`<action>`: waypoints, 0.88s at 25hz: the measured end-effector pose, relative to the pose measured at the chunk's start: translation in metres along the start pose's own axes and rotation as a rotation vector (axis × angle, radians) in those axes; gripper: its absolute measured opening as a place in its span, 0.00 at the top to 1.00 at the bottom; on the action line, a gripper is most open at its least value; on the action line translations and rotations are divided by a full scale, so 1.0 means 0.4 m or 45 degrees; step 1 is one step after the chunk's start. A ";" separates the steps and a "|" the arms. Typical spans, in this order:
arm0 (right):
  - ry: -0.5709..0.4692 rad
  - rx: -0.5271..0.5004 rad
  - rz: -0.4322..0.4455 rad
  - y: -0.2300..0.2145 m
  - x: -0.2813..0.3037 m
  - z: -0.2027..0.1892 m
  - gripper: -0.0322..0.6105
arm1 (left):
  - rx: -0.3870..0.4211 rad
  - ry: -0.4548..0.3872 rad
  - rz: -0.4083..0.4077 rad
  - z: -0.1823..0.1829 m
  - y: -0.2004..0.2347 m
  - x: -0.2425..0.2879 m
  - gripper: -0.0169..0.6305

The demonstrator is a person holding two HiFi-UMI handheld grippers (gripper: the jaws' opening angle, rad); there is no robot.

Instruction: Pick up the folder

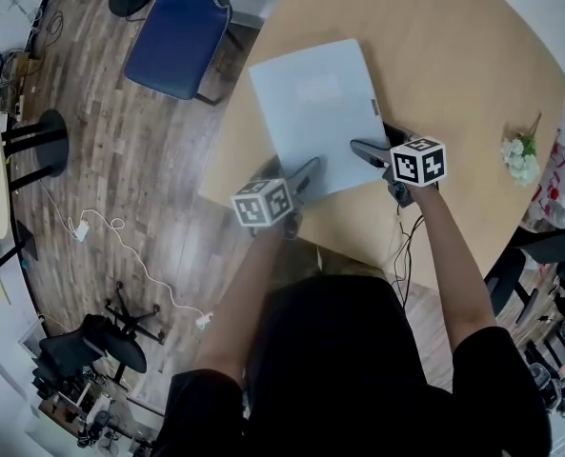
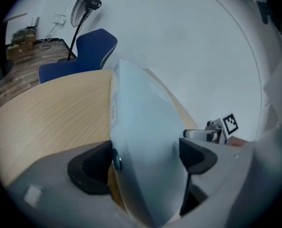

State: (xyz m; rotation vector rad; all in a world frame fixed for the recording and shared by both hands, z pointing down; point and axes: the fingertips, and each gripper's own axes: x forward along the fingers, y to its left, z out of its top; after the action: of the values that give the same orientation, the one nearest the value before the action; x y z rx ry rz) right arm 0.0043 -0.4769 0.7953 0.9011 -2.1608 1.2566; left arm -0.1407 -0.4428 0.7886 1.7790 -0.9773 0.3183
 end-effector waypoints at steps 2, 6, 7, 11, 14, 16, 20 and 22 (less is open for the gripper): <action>0.011 0.018 0.014 -0.001 0.005 -0.004 0.28 | -0.028 -0.006 0.007 -0.004 0.007 0.008 0.29; -0.007 0.030 0.002 0.000 0.014 -0.008 0.27 | -0.127 -0.067 0.047 0.008 0.024 0.012 0.31; -0.014 0.032 0.002 -0.001 0.017 -0.009 0.27 | -0.121 -0.072 0.056 0.007 0.028 0.013 0.31; -0.017 0.072 0.034 -0.006 0.024 -0.013 0.25 | -0.099 -0.061 0.071 0.005 0.030 0.016 0.32; -0.012 0.073 0.047 -0.001 0.023 -0.015 0.26 | -0.095 -0.068 0.052 0.003 0.029 0.007 0.32; -0.019 0.065 0.050 0.001 0.020 -0.016 0.26 | -0.084 -0.077 0.033 0.001 0.027 0.003 0.33; -0.020 0.085 0.049 0.014 0.012 -0.029 0.27 | -0.011 -0.078 0.018 0.000 0.023 -0.008 0.33; -0.029 0.074 0.045 0.036 0.008 -0.041 0.27 | 0.031 -0.076 0.015 -0.006 0.023 -0.028 0.33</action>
State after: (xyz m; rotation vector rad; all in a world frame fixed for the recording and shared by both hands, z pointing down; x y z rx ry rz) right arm -0.0070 -0.4582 0.7968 0.9085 -2.1765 1.3390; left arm -0.1540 -0.4366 0.7886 1.8144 -1.0303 0.2865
